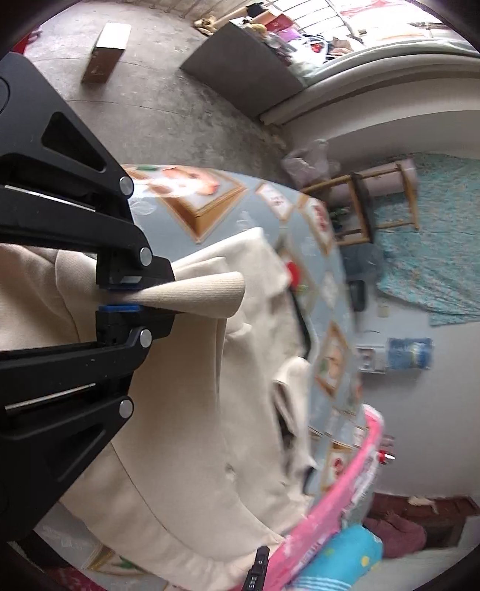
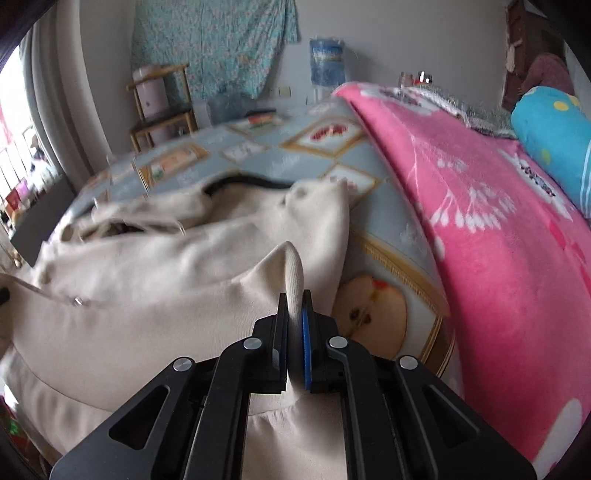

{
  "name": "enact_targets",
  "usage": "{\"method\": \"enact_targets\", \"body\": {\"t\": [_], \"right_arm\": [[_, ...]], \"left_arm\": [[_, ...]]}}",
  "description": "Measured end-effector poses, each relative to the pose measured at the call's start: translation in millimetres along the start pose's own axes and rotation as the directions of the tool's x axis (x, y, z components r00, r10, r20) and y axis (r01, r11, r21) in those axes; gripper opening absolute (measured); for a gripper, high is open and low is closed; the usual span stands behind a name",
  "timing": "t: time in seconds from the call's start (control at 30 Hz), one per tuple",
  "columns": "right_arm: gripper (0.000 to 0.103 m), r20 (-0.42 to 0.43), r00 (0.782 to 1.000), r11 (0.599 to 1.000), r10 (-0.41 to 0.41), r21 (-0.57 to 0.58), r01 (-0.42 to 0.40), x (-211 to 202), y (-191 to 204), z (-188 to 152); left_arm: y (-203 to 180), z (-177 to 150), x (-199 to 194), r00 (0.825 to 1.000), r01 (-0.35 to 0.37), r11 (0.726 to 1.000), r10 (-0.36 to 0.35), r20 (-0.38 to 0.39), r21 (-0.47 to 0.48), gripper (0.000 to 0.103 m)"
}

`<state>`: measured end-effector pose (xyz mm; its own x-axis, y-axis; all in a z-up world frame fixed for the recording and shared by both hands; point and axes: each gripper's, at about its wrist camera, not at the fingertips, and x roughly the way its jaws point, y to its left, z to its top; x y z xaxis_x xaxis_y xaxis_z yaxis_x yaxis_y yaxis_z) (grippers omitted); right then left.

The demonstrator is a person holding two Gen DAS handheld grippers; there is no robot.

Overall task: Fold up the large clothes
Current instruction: 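Fold the lifted hem over toward the collar with both grippers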

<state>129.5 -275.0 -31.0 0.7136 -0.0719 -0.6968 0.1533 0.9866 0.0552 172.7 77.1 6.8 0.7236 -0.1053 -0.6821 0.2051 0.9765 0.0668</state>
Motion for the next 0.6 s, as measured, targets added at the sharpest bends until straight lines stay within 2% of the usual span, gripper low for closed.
{"method": "enact_targets", "body": {"t": [0.07,0.1,0.2,0.4,0.5,0.53,0.57,0.6], "right_arm": [[0.006,0.020,1.000,1.000,-0.009,-0.008,0.009,-2,1,5],[0.006,0.003,1.000,1.000,-0.008,-0.005,0.008,6,0,5],[0.006,-0.082,0.997,1.000,-0.013,-0.005,0.013,41,1,-3],[0.007,-0.084,0.996,1.000,-0.016,-0.008,0.016,43,-1,-4],[0.019,-0.111,0.994,0.999,0.020,0.029,-0.017,40,-6,0],[0.028,-0.119,0.992,0.998,0.039,0.046,-0.033,36,-9,3],[0.042,-0.118,0.992,0.997,0.052,0.065,-0.045,31,-12,3],[0.049,-0.104,0.993,0.994,0.064,0.091,-0.054,20,-16,4]], "left_arm": [[3,2,0,1.000,-0.007,1.000,0.007,0.011,0.002,0.005],[6,2,6,1.000,-0.005,1.000,0.005,-0.001,-0.007,0.005],[17,-11,46,0.990,0.023,0.995,-0.036,-0.136,-0.095,0.005],[8,-17,49,0.993,-0.026,0.999,0.022,-0.117,-0.037,0.009],[10,-15,50,0.991,-0.023,0.999,0.018,-0.129,-0.037,0.011],[11,-14,49,0.991,-0.024,0.999,0.019,-0.134,-0.037,0.016],[11,-13,47,0.991,-0.028,0.999,0.022,-0.134,-0.037,0.020],[13,-11,41,0.991,-0.031,0.999,0.025,-0.129,-0.041,0.022]]}}
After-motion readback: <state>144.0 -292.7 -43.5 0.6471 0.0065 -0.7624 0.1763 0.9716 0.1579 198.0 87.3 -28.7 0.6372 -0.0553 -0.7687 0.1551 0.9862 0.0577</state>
